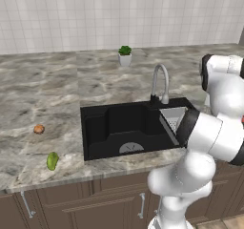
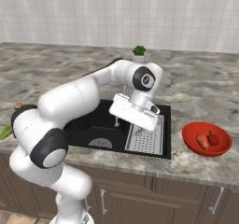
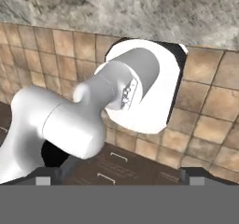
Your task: There is a mixed pile of frozen fruits and vegetables on the counter. Locate all the frozen vegetables and place the items in a bowl on the counter. Take all the frozen fruits and defrost them in a running sink.
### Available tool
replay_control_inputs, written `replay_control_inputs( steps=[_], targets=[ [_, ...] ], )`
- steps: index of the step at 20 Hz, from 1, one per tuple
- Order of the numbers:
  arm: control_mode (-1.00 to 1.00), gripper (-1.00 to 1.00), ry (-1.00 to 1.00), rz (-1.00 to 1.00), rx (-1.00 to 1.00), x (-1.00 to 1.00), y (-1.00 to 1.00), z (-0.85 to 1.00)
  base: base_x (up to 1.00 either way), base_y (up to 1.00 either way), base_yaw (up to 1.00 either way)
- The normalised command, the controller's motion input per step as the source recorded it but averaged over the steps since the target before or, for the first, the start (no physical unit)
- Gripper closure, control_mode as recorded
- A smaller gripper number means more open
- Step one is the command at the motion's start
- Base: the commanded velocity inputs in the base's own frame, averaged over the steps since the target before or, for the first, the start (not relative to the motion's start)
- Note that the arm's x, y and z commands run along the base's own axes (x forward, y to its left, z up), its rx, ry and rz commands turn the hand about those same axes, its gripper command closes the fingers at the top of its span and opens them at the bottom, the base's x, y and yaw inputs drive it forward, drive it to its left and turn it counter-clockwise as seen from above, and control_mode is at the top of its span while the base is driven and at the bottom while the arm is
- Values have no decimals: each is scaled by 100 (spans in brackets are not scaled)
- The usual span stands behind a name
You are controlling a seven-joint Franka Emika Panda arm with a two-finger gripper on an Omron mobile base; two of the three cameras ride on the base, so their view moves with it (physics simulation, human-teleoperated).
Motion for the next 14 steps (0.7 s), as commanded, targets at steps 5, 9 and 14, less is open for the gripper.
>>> replay_control_inputs(
  steps=[5, 9, 14],
  targets=[
    [-100, -100, -33, -6, -10, -44, 69, 29, 0, 0, 0],
    [-100, -100, -30, -7, -9, -41, 77, 21, 0, 0, 0],
    [-100, -100, -25, -8, -4, -17, 88, 11, 0, 0, 0]
  ],
)
